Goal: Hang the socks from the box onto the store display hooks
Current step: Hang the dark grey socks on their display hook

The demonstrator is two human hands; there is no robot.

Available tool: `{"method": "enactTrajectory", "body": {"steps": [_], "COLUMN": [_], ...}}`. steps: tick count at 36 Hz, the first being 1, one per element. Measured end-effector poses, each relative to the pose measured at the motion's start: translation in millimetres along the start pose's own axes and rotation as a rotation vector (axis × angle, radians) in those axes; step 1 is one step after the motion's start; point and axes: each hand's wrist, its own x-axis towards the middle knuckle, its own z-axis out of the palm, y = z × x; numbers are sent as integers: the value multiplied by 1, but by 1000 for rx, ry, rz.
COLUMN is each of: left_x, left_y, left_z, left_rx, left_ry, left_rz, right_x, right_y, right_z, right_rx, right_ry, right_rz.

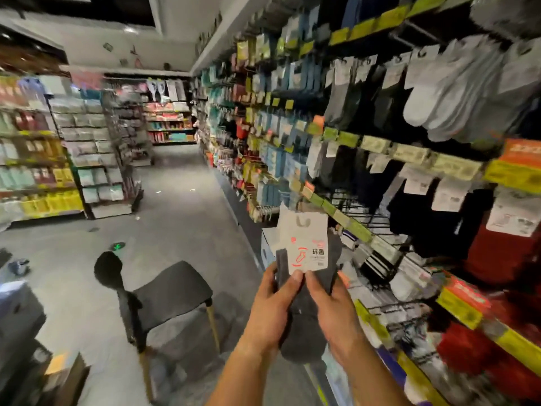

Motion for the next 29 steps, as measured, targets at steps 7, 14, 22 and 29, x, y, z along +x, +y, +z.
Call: {"method": "enactTrajectory", "body": {"steps": [7,14,22,29], "left_x": [139,288,444,560], "left_y": [22,13,37,47], "left_z": [-40,-70,-76,-80], "left_rx": [2,58,154,68], "left_ry": [-61,-89,-162,-260], "left_rz": [-76,-93,-112,-146], "right_x": [124,252,442,540], "right_y": [22,52,116,102], "right_z": [61,96,137,164], "right_rx": [-27,10,-56,-118], "right_ry": [97,128,86,165], "right_rz": [-3,-50,6,-6]}}
